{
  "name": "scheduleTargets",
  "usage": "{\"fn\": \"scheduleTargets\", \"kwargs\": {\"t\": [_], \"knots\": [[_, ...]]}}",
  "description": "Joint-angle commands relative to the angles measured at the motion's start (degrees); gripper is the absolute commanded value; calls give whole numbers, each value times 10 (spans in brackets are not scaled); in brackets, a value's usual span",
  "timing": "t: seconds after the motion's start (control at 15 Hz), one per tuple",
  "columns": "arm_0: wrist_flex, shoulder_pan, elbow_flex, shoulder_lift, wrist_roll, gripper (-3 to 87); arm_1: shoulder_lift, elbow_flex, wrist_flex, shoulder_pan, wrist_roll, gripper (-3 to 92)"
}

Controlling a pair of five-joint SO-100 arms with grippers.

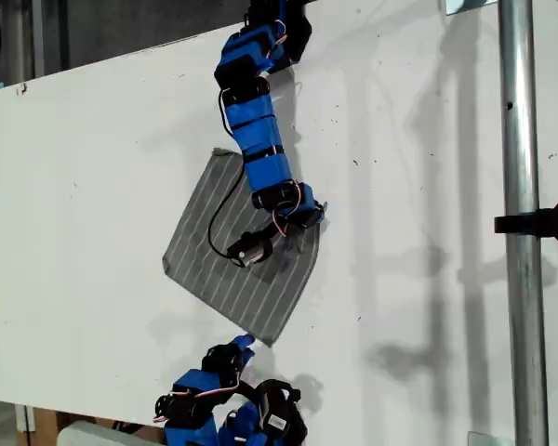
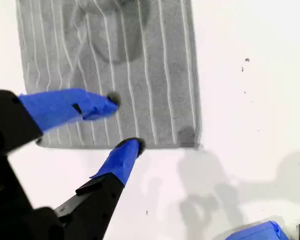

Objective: Grasp corners of a towel and fold twice.

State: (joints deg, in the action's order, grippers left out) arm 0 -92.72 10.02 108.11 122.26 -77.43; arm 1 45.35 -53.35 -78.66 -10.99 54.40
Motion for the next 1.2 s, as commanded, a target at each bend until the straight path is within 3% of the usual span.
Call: {"fn": "scheduleTargets", "kwargs": {"t": [0.0,0.13,0.33,0.67,0.93,1.0,1.13], "knots": [[37,-8,37,-6,34,276,14,10,3,-5,7,-3],[124,-10,123,28,76,292,16,10,4,-7,14,-3],[194,25,253,69,74,250,20,10,5,-11,21,-3],[284,72,332,12,78,272,25,10,6,-16,26,-3],[346,59,305,-120,61,254,31,10,7,-18,33,-3],[342,55,282,-161,50,236,31,10,7,-19,34,-3],[337,60,266,-185,30,68,31,10,7,-22,38,-3]]}}
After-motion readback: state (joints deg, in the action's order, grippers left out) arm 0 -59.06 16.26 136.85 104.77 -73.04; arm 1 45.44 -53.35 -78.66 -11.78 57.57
